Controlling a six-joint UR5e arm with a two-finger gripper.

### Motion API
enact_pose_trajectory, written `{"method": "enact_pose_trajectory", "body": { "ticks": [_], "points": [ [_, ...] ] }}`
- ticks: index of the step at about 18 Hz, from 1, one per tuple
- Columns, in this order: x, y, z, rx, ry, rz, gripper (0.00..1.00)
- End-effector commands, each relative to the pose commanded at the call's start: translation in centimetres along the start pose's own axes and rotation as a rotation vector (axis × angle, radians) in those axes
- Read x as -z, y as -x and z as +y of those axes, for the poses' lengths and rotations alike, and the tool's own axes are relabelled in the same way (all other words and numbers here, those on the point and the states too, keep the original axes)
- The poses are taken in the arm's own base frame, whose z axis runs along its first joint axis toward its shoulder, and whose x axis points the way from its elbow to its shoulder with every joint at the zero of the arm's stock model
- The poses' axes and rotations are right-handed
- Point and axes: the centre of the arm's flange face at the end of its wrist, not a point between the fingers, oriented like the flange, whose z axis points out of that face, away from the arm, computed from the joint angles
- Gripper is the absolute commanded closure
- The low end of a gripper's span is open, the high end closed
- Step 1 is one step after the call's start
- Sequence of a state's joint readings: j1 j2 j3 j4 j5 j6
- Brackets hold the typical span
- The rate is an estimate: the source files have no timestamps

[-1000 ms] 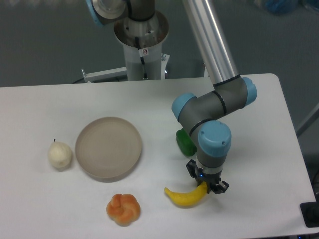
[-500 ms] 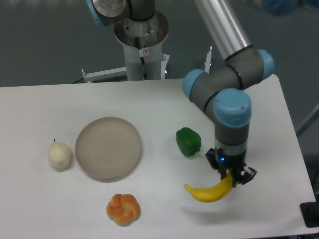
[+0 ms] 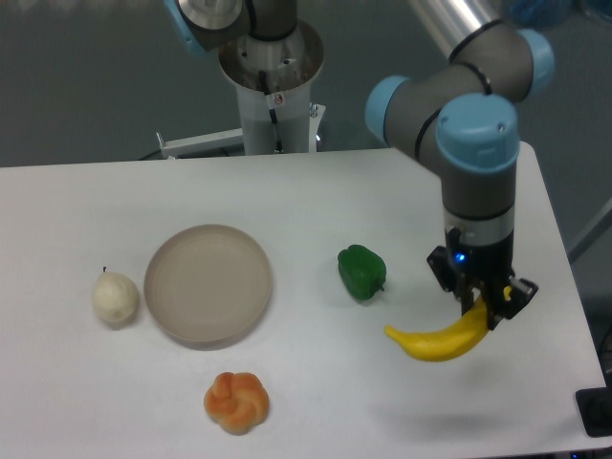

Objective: Pick up the banana from the table
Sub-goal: 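Lift the grasped banana up off the table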

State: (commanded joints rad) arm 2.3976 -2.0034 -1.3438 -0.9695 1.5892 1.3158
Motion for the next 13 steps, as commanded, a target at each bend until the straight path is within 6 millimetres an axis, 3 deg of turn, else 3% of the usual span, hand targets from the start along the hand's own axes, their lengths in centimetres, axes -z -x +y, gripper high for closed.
{"method": "enact_pose_trajectory", "body": {
  "ticks": [7, 13],
  "points": [
    [0.7, -0.3, 2.3, -0.034, 0.017, 0.014, 0.77],
    [0.9, -0.1, 2.4, -0.031, 0.017, 0.008, 0.77]
  ]
}}
